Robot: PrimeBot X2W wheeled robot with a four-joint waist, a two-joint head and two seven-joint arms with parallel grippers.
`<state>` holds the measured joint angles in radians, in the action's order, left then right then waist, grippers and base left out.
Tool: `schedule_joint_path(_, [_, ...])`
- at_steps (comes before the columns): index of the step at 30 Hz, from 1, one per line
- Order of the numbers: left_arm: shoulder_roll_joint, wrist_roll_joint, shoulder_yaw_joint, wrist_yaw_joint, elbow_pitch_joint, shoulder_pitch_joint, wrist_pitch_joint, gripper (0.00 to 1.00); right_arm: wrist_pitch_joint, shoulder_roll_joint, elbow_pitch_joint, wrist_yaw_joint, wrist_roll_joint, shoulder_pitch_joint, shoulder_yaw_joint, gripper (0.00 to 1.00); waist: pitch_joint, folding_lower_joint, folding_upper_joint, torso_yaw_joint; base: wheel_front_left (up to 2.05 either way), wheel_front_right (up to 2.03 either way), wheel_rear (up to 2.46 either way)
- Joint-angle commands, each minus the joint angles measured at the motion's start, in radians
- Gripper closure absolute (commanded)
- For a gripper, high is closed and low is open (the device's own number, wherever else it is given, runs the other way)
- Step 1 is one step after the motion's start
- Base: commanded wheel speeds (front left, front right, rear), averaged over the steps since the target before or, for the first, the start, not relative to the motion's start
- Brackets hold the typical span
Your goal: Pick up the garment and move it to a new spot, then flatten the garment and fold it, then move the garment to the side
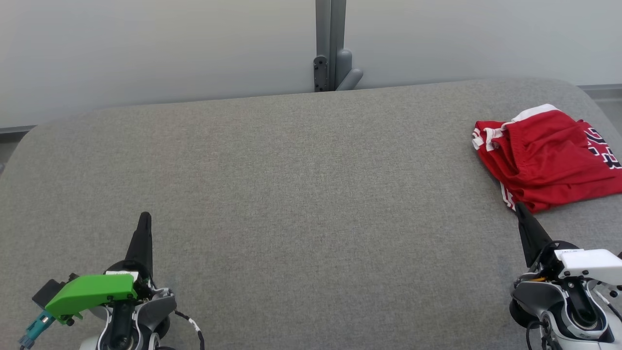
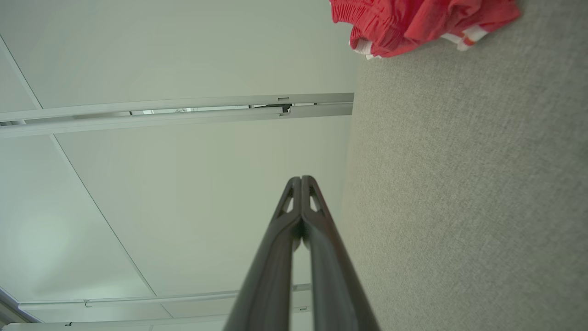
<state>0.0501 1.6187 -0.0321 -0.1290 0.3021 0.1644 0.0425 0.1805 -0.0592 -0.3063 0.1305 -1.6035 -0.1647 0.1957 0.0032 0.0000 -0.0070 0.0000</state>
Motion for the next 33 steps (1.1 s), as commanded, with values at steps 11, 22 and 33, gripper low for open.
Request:
schedule_joint_path(11, [0.000,0.003,-0.003,-0.006,0.001,0.013,0.000,1.00,0.004,0.000,-0.002,0.000,0.004,-0.008,0.004,1.00,0.000,0.0000,0.0070,0.000,0.00,0.00,0.00])
schedule_joint_path(22, [0.000,0.003,-0.003,-0.006,0.001,0.013,0.000,1.00,0.006,0.001,-0.002,0.000,0.006,-0.008,0.005,1.00,0.000,0.0000,0.0070,0.000,0.00,0.00,0.00])
schedule_joint_path(33, [0.000,0.003,-0.003,-0.006,0.001,0.013,0.000,1.00,0.007,0.002,-0.002,0.000,0.006,-0.009,0.006,1.00,0.000,0.0000,0.0070,0.000,0.00,0.00,0.00])
